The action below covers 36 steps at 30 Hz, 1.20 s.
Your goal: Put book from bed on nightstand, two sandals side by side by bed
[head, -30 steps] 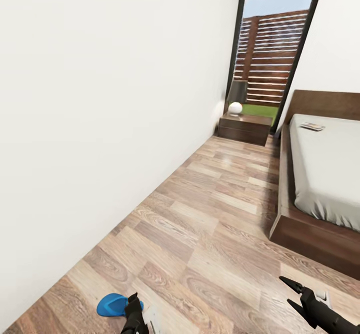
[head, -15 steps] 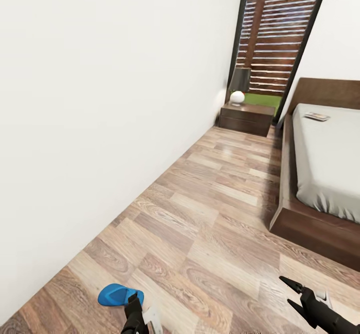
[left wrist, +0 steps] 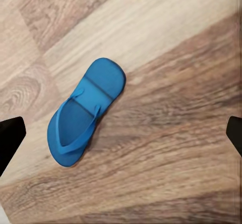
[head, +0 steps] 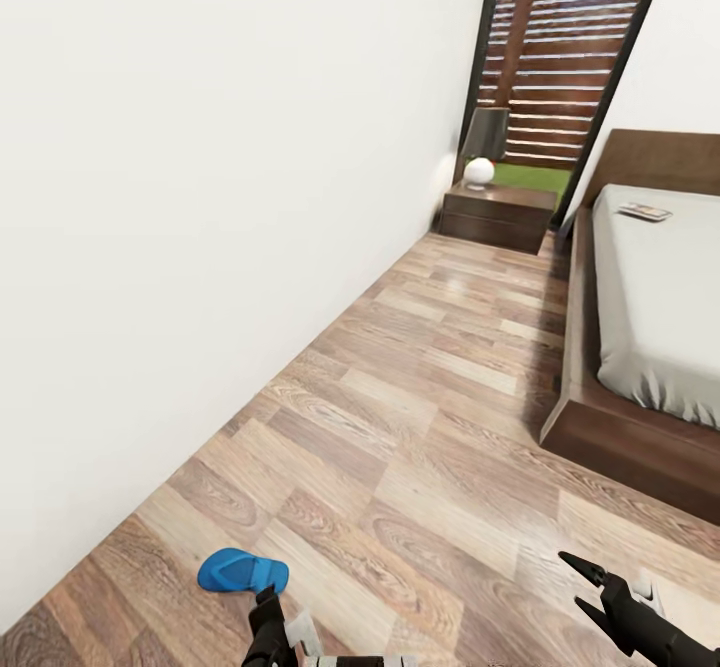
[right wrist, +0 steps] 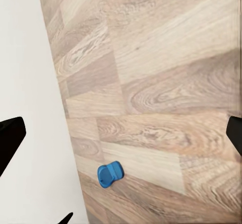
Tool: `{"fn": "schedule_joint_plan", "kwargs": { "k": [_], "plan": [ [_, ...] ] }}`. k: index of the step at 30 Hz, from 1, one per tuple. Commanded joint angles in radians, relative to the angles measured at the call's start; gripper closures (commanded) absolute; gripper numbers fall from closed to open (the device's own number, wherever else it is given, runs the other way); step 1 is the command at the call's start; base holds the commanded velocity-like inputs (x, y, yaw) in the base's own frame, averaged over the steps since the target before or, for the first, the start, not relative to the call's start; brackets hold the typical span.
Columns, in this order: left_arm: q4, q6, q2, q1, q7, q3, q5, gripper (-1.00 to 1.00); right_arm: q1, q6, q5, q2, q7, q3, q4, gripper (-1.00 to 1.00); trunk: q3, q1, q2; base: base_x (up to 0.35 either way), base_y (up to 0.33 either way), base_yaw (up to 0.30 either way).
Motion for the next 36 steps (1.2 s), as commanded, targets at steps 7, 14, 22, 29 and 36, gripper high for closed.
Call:
{"fn": "schedule_joint_plan", "kwargs": {
  "k": [7,14,22,29,36],
  "plan": [
    [-0.002,0.005,0.0,0.0,-0.004,-0.002,-0.009,-1.0,-0.001,0.006,-0.002,0.0,0.001,-0.002,0.0,-1.0,-0.028,0.003,-0.002,0.0,0.0,0.0],
    [-0.002,0.004,0.0,0.0,-0.004,-0.002,-0.008,-1.0,-0.001,0.006,-0.002,0.0,0.001,-0.002,0.0,-1.0,-0.055,0.006,-0.004,0.0,0.0,0.0],
    [-0.002,0.005,0.0,0.0,-0.004,-0.002,-0.007,-1.0,0.0,0.006,-0.002,0.0,0.001,-0.002,0.0,-1.0,-0.059,0.007,-0.004,0.0,0.0,0.0],
    [-0.002,0.005,0.0,-0.001,-0.004,-0.002,-0.008,-1.0,-0.001,0.006,-0.002,0.0,0.001,-0.002,0.0,-1.0,-0.059,0.007,-0.004,0.082,0.038,0.0],
    [-0.002,0.004,0.002,-0.001,-0.004,-0.002,-0.008,-1.0,0.0,0.006,-0.002,0.0,0.001,-0.002,0.0,-1.0,-0.059,0.007,-0.004,0.167,0.102,0.0]
  ]
}}
